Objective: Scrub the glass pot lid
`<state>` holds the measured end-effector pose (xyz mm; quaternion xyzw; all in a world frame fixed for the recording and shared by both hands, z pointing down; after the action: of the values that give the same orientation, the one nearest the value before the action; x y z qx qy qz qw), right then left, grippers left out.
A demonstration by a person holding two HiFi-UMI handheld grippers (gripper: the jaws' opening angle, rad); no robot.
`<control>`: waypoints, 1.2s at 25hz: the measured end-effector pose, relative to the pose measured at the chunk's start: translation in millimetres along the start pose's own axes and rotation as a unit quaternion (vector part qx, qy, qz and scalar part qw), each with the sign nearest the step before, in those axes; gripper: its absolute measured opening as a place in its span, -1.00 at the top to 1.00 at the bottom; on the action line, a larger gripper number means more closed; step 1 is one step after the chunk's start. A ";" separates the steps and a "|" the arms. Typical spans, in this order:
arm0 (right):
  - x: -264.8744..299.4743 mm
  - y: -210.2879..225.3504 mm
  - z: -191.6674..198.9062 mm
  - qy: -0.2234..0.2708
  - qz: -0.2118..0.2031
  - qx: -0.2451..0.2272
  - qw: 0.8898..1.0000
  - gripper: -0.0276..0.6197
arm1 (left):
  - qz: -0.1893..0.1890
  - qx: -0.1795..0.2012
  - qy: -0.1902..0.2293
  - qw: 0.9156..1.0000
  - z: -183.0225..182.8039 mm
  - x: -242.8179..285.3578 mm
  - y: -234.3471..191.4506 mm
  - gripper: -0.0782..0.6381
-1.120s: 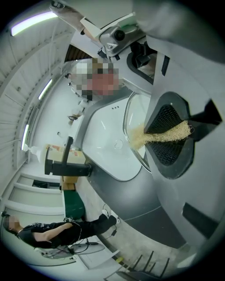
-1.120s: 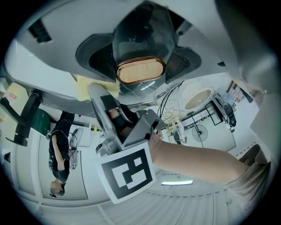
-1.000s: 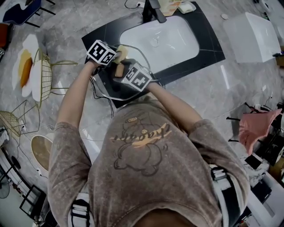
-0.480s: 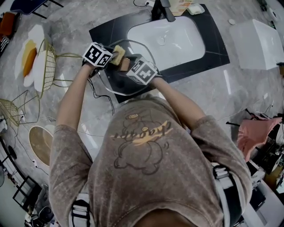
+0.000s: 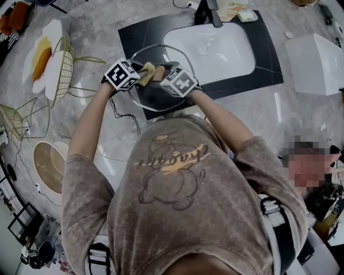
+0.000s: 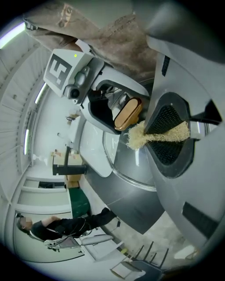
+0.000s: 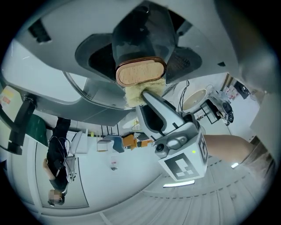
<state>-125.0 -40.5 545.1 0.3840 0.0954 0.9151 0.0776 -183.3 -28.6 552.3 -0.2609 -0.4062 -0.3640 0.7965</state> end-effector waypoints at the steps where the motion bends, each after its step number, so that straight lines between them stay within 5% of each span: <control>1: 0.1 0.0 -0.1 -0.001 0.000 0.000 1.000 -0.19 | 0.004 0.003 -0.001 1.000 1.3 -0.4 4.5 0.62; 10: -0.6 -0.9 -0.9 -0.011 -0.001 -0.002 1.000 -0.19 | 0.013 0.024 -0.013 1.000 16.9 -3.8 45.0 0.62; 18: 0.1 0.1 0.6 -0.018 -0.003 -0.004 1.000 -0.20 | -0.041 -0.091 0.019 0.995 24.2 -2.9 65.2 0.63; 21: 1.3 -1.3 -0.7 -0.022 -0.004 -0.004 1.000 -0.20 | -0.071 -0.166 0.030 0.983 28.9 -4.6 70.1 0.63; 25: 2.0 -1.7 -0.3 -0.024 -0.005 -0.006 1.000 -0.20 | -0.102 -0.262 0.060 0.958 34.9 -4.4 78.6 0.63; 30: 2.4 -0.8 0.0 -0.028 -0.009 -0.005 1.000 -0.20 | -0.122 -0.324 0.085 0.934 37.6 -3.9 83.9 0.63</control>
<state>-126.6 -39.2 546.6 0.4081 0.0921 0.9038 0.0904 -135.7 49.8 559.0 -0.4215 -0.2257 -0.5909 0.6497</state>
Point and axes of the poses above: the fingertips, and each gripper's own axes: x forward along the fingers, y to its right, z out of its underside, the point moved 3 cm from there along -x, backward along the fingers, and after that the axes turned 3 degrees about x, right-handed, at the moved point
